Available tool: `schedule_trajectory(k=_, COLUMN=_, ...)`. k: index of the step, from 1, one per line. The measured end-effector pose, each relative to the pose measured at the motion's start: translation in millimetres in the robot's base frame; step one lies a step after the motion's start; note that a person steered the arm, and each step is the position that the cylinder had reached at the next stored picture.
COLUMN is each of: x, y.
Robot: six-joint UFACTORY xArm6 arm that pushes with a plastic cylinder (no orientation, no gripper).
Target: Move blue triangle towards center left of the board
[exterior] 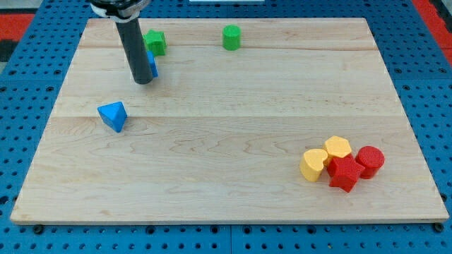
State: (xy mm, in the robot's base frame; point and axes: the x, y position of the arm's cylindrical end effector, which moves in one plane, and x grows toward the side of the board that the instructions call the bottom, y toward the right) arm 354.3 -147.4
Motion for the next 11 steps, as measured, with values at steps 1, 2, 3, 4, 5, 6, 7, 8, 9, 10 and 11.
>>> schedule_trajectory(k=1, x=-18, y=0)
schedule_trajectory(k=2, x=10, y=22)
schedule_trajectory(k=3, x=73, y=46)
schedule_trajectory(k=4, x=118, y=47)
schedule_trajectory(k=5, x=125, y=22)
schedule_trajectory(k=6, x=111, y=-33)
schedule_trajectory(k=7, x=96, y=-69)
schedule_trajectory(k=8, x=78, y=-80)
schedule_trajectory(k=9, x=53, y=-80)
schedule_trajectory(k=10, x=51, y=-80)
schedule_trajectory(k=11, x=65, y=-83)
